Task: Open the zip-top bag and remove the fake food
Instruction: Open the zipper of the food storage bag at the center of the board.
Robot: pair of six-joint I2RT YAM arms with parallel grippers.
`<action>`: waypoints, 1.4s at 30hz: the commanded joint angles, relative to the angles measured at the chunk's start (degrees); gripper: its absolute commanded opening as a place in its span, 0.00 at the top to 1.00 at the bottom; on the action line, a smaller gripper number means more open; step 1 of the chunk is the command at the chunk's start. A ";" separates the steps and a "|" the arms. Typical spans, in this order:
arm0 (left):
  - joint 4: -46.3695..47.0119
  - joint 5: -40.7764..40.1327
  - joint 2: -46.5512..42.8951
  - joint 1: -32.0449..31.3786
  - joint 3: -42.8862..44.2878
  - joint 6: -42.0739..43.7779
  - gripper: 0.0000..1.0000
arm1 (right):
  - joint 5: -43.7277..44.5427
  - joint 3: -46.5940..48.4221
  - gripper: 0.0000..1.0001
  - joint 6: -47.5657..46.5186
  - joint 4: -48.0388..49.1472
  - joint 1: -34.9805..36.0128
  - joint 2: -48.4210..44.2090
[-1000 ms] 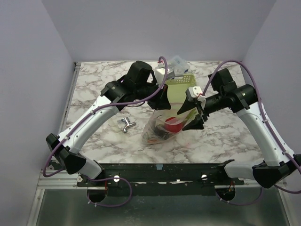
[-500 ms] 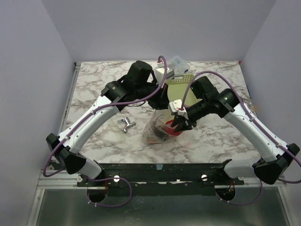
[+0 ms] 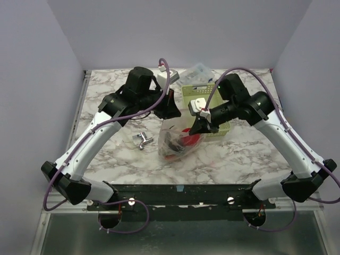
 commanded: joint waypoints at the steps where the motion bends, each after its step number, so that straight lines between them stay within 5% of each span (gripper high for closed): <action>1: -1.50 0.95 -4.58 5.03 1.77 1.70 1.00 | -3.67 7.93 1.00 2.89 -0.36 0.41 5.02; 13: -6.19 0.57 -1.52 16.01 9.92 6.53 1.00 | 0.71 25.95 1.00 6.61 5.40 0.45 20.47; 24: 0.03 -1.43 3.89 22.64 15.30 11.94 1.00 | 3.34 19.90 1.00 7.35 11.08 0.41 23.80; 35: 20.00 0.01 -1.09 22.57 -9.81 13.64 1.00 | 6.09 1.59 1.00 6.11 15.67 0.39 21.32; 42: 24.94 6.14 -3.52 22.31 -18.51 8.53 1.00 | 5.39 -7.14 0.99 6.67 16.07 0.45 16.51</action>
